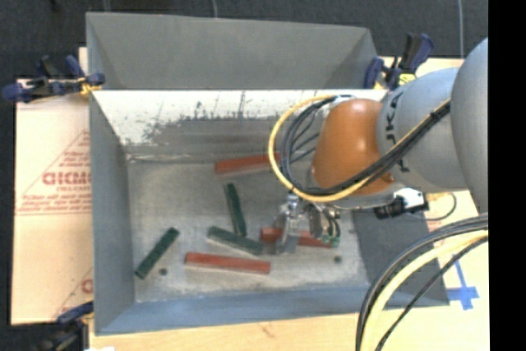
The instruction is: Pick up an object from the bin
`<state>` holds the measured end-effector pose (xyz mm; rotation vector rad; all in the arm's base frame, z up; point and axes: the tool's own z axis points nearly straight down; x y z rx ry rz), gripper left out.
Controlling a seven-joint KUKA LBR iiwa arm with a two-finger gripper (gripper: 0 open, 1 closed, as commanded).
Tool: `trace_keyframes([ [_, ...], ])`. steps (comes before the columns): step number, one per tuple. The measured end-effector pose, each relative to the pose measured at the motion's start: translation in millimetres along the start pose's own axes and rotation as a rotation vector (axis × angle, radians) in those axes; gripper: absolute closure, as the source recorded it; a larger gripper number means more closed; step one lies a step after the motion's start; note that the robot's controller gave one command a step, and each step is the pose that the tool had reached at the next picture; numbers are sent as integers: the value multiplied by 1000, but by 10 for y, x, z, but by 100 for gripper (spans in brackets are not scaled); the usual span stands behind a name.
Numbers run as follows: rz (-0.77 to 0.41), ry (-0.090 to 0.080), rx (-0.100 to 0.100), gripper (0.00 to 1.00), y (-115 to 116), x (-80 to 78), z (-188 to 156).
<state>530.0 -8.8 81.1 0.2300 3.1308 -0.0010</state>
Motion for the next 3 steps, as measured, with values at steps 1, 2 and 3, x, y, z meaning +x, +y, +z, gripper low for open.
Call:
trace_keyframes([
  [1, 9, 2, -1, 100, -42, -265, -252],
  [2, 3, -4, -1, 100, -11, -276, -356],
  [3, 17, -2, -1, 100, -64, -311, -1529],
])
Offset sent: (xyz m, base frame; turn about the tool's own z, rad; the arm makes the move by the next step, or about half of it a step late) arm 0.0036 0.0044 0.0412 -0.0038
